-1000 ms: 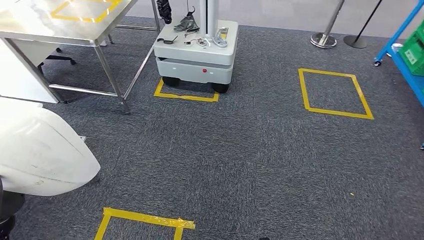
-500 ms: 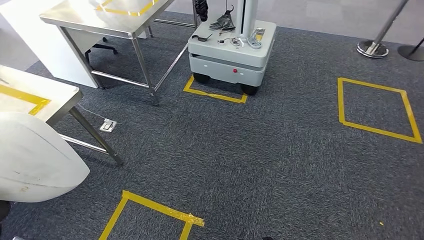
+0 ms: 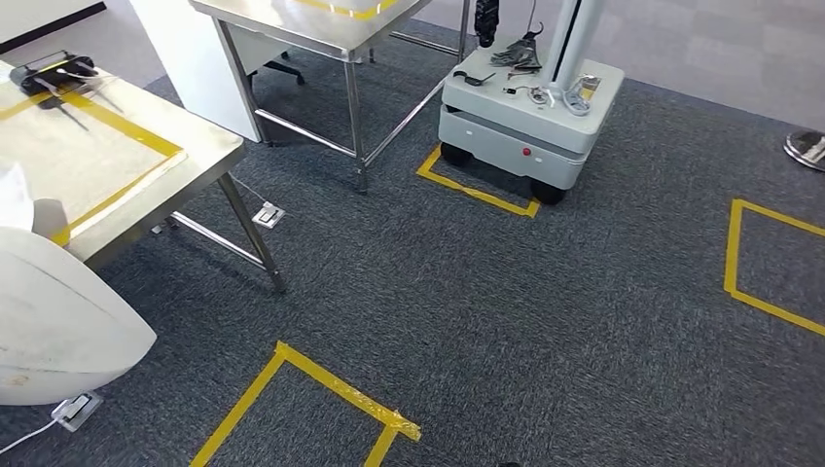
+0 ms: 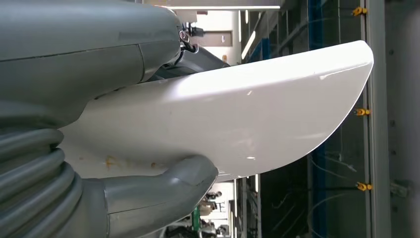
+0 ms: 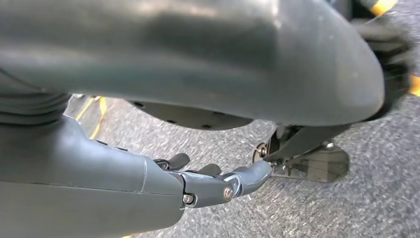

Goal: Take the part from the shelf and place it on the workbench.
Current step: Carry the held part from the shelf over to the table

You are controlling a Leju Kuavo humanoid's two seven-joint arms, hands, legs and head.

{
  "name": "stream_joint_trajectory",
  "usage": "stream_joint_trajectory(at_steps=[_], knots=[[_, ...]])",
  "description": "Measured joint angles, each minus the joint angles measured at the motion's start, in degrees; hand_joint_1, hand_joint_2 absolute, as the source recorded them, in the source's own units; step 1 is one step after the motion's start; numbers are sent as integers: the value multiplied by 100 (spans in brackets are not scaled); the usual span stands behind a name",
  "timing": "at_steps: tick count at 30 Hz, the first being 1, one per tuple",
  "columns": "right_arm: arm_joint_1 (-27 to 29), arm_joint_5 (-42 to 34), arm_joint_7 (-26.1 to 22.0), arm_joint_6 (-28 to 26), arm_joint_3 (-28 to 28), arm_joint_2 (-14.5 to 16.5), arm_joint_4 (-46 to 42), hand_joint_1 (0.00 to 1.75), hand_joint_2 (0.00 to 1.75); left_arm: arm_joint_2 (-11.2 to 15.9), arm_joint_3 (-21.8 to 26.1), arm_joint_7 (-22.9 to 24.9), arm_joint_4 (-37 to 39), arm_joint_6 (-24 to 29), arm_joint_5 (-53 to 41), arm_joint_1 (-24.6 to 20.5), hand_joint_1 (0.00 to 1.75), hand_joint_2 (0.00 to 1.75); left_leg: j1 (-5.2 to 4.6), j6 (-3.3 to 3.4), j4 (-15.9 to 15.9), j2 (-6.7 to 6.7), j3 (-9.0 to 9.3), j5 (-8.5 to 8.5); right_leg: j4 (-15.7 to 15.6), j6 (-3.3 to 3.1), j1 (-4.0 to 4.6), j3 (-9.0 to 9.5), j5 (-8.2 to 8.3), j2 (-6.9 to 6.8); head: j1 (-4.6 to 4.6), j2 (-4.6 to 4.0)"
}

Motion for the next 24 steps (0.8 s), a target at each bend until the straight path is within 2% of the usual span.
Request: stream_joint_trajectory(at_steps=[1, 2, 4, 5, 6, 7, 8, 9, 10, 12, 13, 14, 15, 16, 17, 19, 20, 21, 22, 23, 24], knots=[[2, 0, 1, 0, 0, 0, 0, 0, 0, 1, 14, 0, 0, 0, 0, 4, 175, 175, 6, -7, 11, -86, -5, 2, -55, 1, -11, 9, 106, 11, 0, 0], [1, 0, 2, 0, 0, 0, 0, 0, 0, 1, 28, 0, -1, 0, 0, 6, 175, 175, 15, -23, 25, -175, -7, 1, -341, 1, -26, 130, 308, 52, 0, 0], [-2, 0, 3, 0, -1, 1, 0, 0, 0, 3, 45, -1, -2, 0, 0, 6, 175, 175, 32, -83, 67, -337, -32, -11, -1140, 9, -68, 480, 679, 337, -1, 0], [-3, 1, 4, 0, -1, 2, 0, 0, 0, 3, 51, -1, -2, 0, 0, 6, 175, 175, 34, -129, 84, -411, -56, -11, -1418, 7, -83, 595, 770, 466, -2, 0], [-6, 3, 5, 0, -1, 4, 0, 0, 0, 7, 56, -1, -2, -1, 1, 7, 175, 175, 38, -175, 86, -481, -86, -4, -1549, -4, -83, 645, 786, 551, -3, 0], [-10, 5, 6, 0, -2, 7, 0, 0, 0, 14, 67, -2, -2, -5, 6, 15, 175, 175, 43, -227, 72, -556, -119, 13, -1574, -27, -70, 651, 772, 538, -4, 0], [-14, 10, 9, 0, -3, 11, 0, 0, 0, 28, 86, -5, -1, -13, 24, 28, 175, 175, 54, -272, 47, -617, -143, 37, -1586, -69, -70, 661, 788, 451, -4, 0], [-18, 19, 16, 0, -4, 14, 0, 0, 0, 58, 118, -11, 5, -22, 62, 37, 175, 175, 61, -302, 50, -561, -165, 41, -1607, -113, -69, 676, 805, 372, -6, 0], [-19, 26, 25, 0, -4, 17, 0, 0, 0, 110, 151, -11, 23, -31, 126, 23, 175, 175, 54, -324, 125, -400, -215, -11, -1631, -164, -72, 690, 824, 285, -13, 0], [-17, 54, 65, 0, -5, 23, 0, 0, 0, 267, 196, 4, 98, -35, 300, -83, 175, 175, 35, -345, 616, 39, -438, -309, -1663, -239, -59, 702, 843, 96, -29, 0], [-15, 66, 83, 0, -5, 25, 0, 0, 0, 355, 204, 24, 151, -32, 389, -146, 175, 175, 29, -357, 996, 166, -613, -507, -1664, -263, -44, 701, 839, -2, -34, 0], [-16, 77, 101, 0, -5, 26, 0, 0, 0, 426, 209, 45, 204, -28, 458, -188, 175, 175, 29, -368, 1350, 209, -768, -655, -1661, -275, -30, 699, 834, -100, -35, 0], [-20, 79, 114, 0, -5, 27, 0, 0, 0, 478, 213, 72, 249, -22, 504, -208, 175, 175, 29, -373, 1567, 223, -856, -707, -1657, -283, -21, 700, 825, -193, -36, 0], [-29, 77, 127, 0, -5, 28, 0, 0, 0, 510, 216, 97, 280, -16, 522, -216, 175, 175, 29, -371, 1572, 234, -836, -647, -1650, -285, -15, 703, 815, -280, -36, 0], [-39, 73, 141, 0, -5, 31, 0, 0, 0, 525, 218, 118, 297, -6, 516, -226, 175, 175, 27, -364, 1351, 264, -704, -496, -1641, -281, -12, 710, 801, -359, -36, 0], [-61, 67, 163, 0, -5, 39, 0, 0, 0, 533, 217, 150, 306, 15, 482, -258, 175, 175, -1, -317, 598, 476, -284, -173, -1620, -250, 2, 736, 762, -497, -36, 0], [-70, 66, 167, 0, -5, 44, 0, 0, 0, 536, 216, 159, 305, 23, 467, -272, 175, 175, -22, -276, 313, 580, -129, -88, -1610, -225, 16, 748, 743, -551, -34, 0], [-79, 61, 169, 0, -5, 48, 0, 0, 0, 538, 215, 165, 304, 27, 458, -282, 175, 175, -44, -231, 156, 645, -50, -58, -1607, -196, 29, 760, 730, -602, -32, 0], [-86, 51, 169, 0, -5, 51, 0, 0, 0, 540, 214, 168, 304, 30, 453, -287, 175, 175, -66, -186, 124, 638, -45, -70, -1612, -166, 41, 771, 725, -654, -30, 0], [-94, 36, 168, 0, -8, 54, -1, 0, 0, 542, 212, 172, 303, 31, 445, -291, 175, 175, -63, -150, 113, 563, -54, -50, -1622, -136, 43, 789, 722, -716, -28, 0], [-103, 19, 167, 0, -12, 55, -1, 0, 0, 543, 210, 177, 305, 29, 437, -296, 175, 175, -50, -117, 103, 493, -62, -36, -1615, -98, 35, 799, 705, -723, -29, 0]])
